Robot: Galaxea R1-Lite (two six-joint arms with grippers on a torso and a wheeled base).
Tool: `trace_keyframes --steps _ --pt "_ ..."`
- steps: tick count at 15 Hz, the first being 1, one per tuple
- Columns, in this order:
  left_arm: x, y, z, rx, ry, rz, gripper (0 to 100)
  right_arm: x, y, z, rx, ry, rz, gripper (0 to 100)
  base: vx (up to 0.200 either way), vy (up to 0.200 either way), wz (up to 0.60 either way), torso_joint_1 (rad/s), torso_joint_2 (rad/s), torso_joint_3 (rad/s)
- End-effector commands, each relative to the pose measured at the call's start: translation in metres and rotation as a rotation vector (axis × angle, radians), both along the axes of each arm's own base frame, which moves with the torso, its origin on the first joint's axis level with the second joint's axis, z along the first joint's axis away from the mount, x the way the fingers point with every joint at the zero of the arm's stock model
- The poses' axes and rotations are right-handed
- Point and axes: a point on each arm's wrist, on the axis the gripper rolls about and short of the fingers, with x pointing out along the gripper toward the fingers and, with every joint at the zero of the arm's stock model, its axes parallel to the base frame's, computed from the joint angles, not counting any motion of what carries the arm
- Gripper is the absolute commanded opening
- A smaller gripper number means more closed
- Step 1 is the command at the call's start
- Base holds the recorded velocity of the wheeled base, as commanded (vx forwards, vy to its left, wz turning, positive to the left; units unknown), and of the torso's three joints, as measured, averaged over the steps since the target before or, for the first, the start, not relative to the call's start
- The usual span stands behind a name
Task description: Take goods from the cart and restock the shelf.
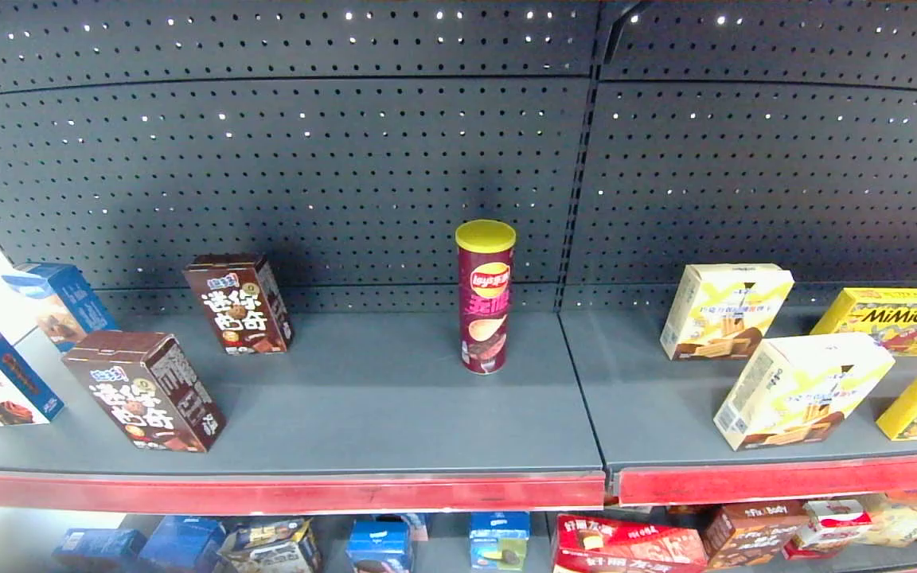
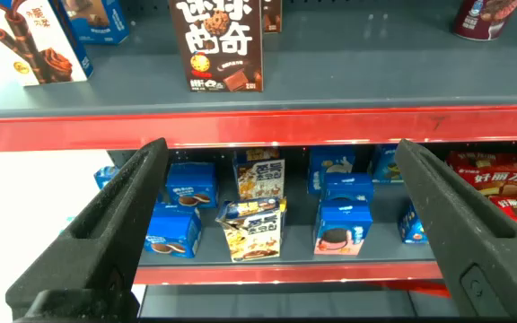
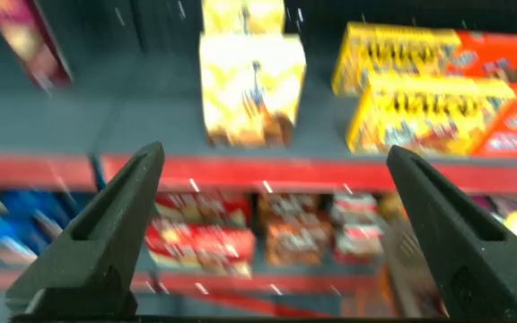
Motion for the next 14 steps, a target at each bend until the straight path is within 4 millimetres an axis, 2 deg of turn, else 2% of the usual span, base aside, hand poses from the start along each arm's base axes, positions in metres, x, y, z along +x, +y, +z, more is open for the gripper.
trace_keyframes --steps 1,4,5,8,14 --pt "0.0 0.0 0.0 0.0 0.0 0.0 100 -0.013 0.001 -0.015 -0.04 0.007 -0.046 100 0.0 0.0 0.0 0.0 0.0 0.0" --pt "0.0 0.0 0.0 0.0 0.001 0.0 100 -0.02 -0.001 -0.015 -0.044 0.006 -0.11 100 0.0 0.0 0.0 0.0 0.0 0.0" --pt "0.0 0.0 0.0 0.0 0.001 0.0 100 -0.031 0.002 -0.016 -0.042 0.036 -0.148 100 0.0 0.0 0.0 0.0 0.0 0.0" --pt "0.0 0.0 0.0 0.0 0.0 0.0 100 -0.036 0.002 -0.014 -0.036 0.066 -0.171 100 0.0 0.0 0.0 0.0 0.0 0.0" --pt "0.0 0.0 0.0 0.0 0.0 0.0 100 -0.038 0.002 -0.013 -0.036 0.066 -0.183 100 0.0 0.0 -0.6 0.001 0.0 0.001"
